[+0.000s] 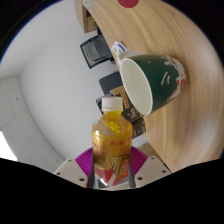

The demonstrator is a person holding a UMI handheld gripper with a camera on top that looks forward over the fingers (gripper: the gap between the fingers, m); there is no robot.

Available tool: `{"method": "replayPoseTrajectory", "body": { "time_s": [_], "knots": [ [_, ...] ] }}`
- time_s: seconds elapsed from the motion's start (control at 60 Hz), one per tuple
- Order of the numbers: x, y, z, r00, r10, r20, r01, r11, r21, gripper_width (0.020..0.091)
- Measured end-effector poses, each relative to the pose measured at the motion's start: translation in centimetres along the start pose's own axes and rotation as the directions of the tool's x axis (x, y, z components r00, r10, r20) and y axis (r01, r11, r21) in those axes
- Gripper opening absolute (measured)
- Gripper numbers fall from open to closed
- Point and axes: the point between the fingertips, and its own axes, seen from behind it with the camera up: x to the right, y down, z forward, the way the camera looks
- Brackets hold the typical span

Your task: Pour water

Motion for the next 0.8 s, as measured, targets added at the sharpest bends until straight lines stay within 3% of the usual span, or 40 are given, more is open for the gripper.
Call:
{"method": "replayPoseTrajectory", "body": {
  "time_s": [0.2,0.3,0.4,0.5,0.6,0.667,0.75,0.8],
  "knots": [
    [-0.1,-0.7,-0.9,0.990,0.136,0.036,-0.138,0.989,0.046,0.0474],
    [-0.3,-0.7,-0.3,0.992,0.116,0.050,-0.119,0.991,0.065,0.0475],
    [-1.7,0.5,-1.0,1.000,-0.006,0.016,0.005,0.998,0.059,0.0474],
    [-7.1,0.5,-2.2,0.948,-0.318,-0.001,0.317,0.946,0.070,0.0478],
    [-14.4,-2.5,-5.2,0.722,-0.691,-0.041,0.689,0.712,0.134,0.0485],
    [-16.8,-6.5,-6.0,0.450,-0.879,-0.160,0.888,0.422,0.181,0.0489],
    [-20.3,-12.7,-11.6,0.068,-0.950,-0.304,0.984,0.014,0.177,0.0490],
    [-19.8,-16.8,-11.7,-0.109,-0.906,-0.409,0.976,-0.176,0.130,0.0490]
  ]
}}
